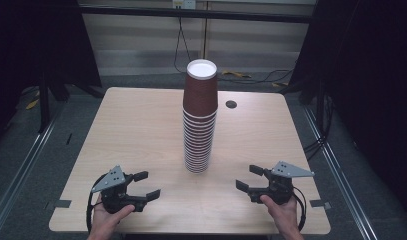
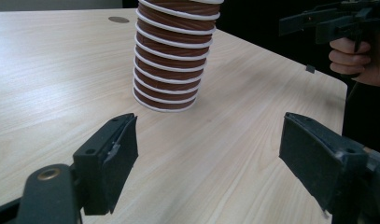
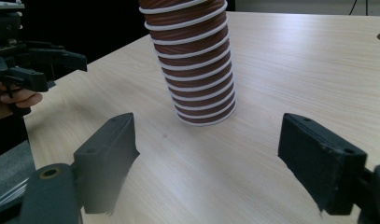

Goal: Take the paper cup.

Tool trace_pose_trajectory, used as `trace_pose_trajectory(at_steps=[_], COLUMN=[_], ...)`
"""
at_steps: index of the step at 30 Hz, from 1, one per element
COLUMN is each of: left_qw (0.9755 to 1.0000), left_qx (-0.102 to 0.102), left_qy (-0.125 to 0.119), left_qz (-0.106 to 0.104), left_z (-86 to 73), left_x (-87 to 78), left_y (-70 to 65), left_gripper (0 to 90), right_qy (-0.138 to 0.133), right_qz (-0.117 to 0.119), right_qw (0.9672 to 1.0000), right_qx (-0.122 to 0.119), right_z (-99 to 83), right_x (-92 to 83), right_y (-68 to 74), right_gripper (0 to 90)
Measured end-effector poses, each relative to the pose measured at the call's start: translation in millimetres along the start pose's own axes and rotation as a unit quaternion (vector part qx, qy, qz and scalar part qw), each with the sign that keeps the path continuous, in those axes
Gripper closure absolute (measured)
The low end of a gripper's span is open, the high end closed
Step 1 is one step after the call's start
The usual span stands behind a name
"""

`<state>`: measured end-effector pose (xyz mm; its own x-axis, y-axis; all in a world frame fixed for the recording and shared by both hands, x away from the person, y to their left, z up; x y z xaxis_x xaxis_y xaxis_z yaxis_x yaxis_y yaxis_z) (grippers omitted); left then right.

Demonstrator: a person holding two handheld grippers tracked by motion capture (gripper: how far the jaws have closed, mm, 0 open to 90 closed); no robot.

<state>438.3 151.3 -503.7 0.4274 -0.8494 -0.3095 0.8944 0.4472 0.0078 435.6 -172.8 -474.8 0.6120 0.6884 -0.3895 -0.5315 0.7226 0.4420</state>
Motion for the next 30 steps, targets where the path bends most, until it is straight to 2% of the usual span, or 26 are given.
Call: trace_pose_trajectory(at_steps=[4,6,12,13,15,17,21,24,30], left_qw=[1.0,0.9999,0.9999,0.9999,0.9999,0.9999,0.9999,1.0,0.9999], left_qx=[0.006,0.007,0.008,0.008,0.009,0.007,0.008,0.005,0.006], left_qy=[0.004,0.006,0.007,0.007,0.008,0.005,0.003,0.004,0.006], left_qz=[-0.005,-0.006,-0.009,-0.009,-0.008,-0.009,-0.008,-0.006,-0.008], left_z=[-1.5,-1.8,-1.3,-1.5,-1.7,-2.0,-1.3,-1.9,-2.7], left_x=[0.8,1.7,2.2,1.9,1.4,0.5,-1.9,-1.7,-0.8], left_y=[-2.4,-2.3,-2.7,-2.6,-2.3,-1.4,0.4,1.4,0.9], left_gripper=[18.5,18.5,18.6,18.6,18.7,18.7,18.7,18.6,18.7], right_qy=[0.002,0.002,-0.006,-0.009,-0.011,-0.018,-0.02,-0.027,-0.029], right_qz=[0.008,0.012,0.024,0.028,0.035,0.048,0.051,0.045,0.044], right_qw=[1.0,0.9999,0.9992,0.9986,0.9982,0.9973,0.9965,0.9961,0.9947], right_qx=[0.0,-0.008,-0.031,-0.043,-0.047,-0.052,-0.063,-0.07,-0.089], right_z=[4.2,9.7,35.0,44.2,48.6,61.7,75.6,84.5,96.4], right_x=[1.0,2.0,2.3,3.5,3.7,3.1,2.9,2.9,5.1], right_y=[4.6,8.3,21.3,27.1,30.4,38.5,43.8,44.8,48.7], right_gripper=[17.0,16.4,16.0,16.1,16.2,17.5,19.0,18.9,21.1])
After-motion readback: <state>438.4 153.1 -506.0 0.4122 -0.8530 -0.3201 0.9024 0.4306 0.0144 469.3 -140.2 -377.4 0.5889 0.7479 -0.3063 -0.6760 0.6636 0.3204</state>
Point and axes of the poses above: each handheld gripper's, and its own axes: x roughly forward along the jaws, z roughly out of its top, y roughly to its left, the point moved 8 cm from there along x, roughly forward along the jaws, and after that the axes turned 15 degrees about x, right-handed, at the moved point
